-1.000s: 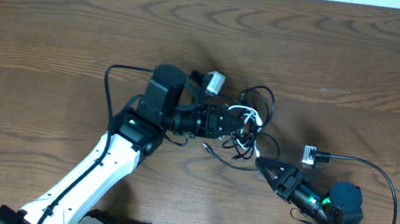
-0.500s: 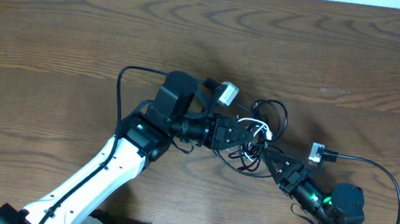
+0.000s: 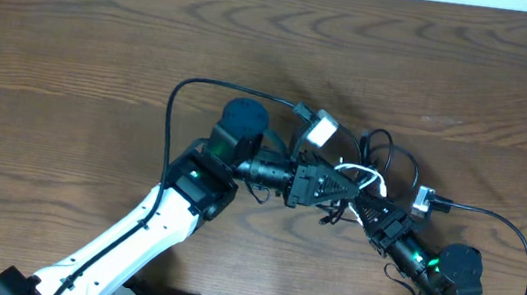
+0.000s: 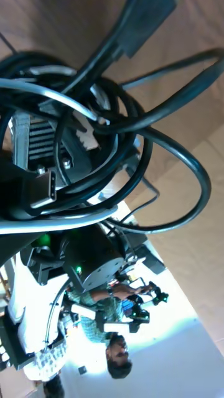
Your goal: Untangle cables
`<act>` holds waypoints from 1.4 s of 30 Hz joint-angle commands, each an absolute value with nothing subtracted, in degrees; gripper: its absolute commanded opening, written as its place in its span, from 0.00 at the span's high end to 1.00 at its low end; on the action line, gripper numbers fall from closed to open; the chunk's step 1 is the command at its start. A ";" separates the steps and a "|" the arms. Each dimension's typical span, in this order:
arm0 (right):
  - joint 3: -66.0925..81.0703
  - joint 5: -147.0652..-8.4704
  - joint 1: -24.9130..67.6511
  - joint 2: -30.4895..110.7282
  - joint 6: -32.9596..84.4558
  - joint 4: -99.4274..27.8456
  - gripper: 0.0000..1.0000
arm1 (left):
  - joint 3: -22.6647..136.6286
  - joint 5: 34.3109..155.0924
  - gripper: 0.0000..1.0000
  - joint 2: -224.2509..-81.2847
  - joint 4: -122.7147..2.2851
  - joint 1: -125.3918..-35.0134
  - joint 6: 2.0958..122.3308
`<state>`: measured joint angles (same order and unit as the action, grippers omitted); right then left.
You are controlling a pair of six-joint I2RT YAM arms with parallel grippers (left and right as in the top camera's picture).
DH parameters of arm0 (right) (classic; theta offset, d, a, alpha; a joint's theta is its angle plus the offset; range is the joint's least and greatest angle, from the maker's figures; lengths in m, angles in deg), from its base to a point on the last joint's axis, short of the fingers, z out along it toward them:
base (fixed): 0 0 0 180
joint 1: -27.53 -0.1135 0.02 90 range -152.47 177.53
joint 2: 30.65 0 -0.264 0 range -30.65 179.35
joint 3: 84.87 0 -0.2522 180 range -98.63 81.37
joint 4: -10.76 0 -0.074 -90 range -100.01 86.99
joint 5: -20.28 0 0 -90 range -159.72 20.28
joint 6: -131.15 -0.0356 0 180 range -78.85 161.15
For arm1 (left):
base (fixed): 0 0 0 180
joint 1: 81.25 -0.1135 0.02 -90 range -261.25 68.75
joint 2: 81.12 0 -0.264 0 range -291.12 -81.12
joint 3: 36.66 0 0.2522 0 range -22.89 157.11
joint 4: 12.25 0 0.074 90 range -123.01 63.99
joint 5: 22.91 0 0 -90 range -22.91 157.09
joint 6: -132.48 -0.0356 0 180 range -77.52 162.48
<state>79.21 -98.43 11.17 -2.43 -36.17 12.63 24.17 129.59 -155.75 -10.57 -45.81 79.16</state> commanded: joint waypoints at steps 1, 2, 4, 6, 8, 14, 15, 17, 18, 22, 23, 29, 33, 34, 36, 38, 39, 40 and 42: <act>79.26 -94.28 10.60 -2.51 -31.47 11.61 0.54 | 26.08 131.60 0.92 -155.60 -8.34 -45.37 86.29; 79.26 -91.81 10.60 -2.51 -28.83 10.32 0.56 | 26.08 131.60 0.92 -155.60 -6.61 -45.37 89.50; 79.26 -87.16 10.63 -2.51 -25.33 7.21 0.57 | 26.08 131.60 0.92 -155.60 -2.55 -45.40 95.56; 79.26 -83.55 10.63 -2.51 -23.28 3.72 0.57 | 26.08 131.60 0.92 -155.60 1.26 -45.44 99.34; 79.26 -82.96 10.63 -2.51 -22.01 1.51 0.60 | 26.08 131.53 0.92 -155.60 3.44 -45.44 99.99; 79.10 -90.83 10.63 -2.53 -13.59 0.83 0.55 | 26.05 129.87 0.92 -155.62 3.20 -45.44 96.95; 78.86 -92.88 10.63 -2.53 -12.76 0.81 0.54 | 26.03 129.89 0.92 -155.62 3.18 -45.44 96.95; 78.16 -95.59 10.63 -2.53 -11.19 0.76 0.54 | 26.03 129.87 0.92 -155.62 2.44 -45.44 96.87; 77.68 -96.55 10.63 -2.53 -10.40 0.63 0.54 | 26.03 129.87 0.92 -155.62 1.94 -45.44 96.23; 73.05 -97.41 10.63 -2.53 -7.96 -6.25 0.54 | 26.03 129.39 0.92 -155.62 -0.69 -45.44 91.43; 71.06 -96.71 10.63 -2.53 -7.02 -9.97 0.54 | 26.03 129.34 0.92 -155.62 -0.80 -45.44 91.12; 60.35 -89.80 10.63 -2.53 -5.99 -32.74 0.54 | 26.03 122.57 0.92 -155.62 -3.33 -45.44 91.18; 57.07 -91.72 10.63 -2.53 -10.36 -39.58 0.45 | 26.03 115.71 0.92 -155.62 -7.92 -45.44 91.86; 56.92 -93.52 10.63 -2.53 -11.36 -39.63 0.43 | 26.03 114.66 0.92 -155.62 -8.84 -45.44 92.67; 56.92 -96.88 10.63 -2.51 -15.08 -39.45 0.36 | 26.03 113.26 0.92 -155.62 -10.00 -45.44 94.27; 56.94 -99.02 10.60 -2.51 -19.93 -39.50 0.37 | 26.03 112.84 0.92 -155.62 -10.00 -45.42 94.20; 56.94 -100.16 10.60 -2.51 -21.70 -39.50 0.38 | 26.03 112.80 0.92 -155.62 -9.98 -45.44 94.22; 56.94 -101.52 10.60 -2.51 -24.46 -39.54 0.44 | 26.03 112.56 0.92 -155.62 -10.00 -45.44 94.20; 56.94 -103.35 10.60 -2.51 -30.29 -39.52 0.45 | 26.03 112.41 0.92 -155.62 -9.93 -45.42 94.20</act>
<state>58.05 -97.73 11.15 -2.29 -19.52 -39.26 24.24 114.72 -155.93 -10.54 -45.40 94.05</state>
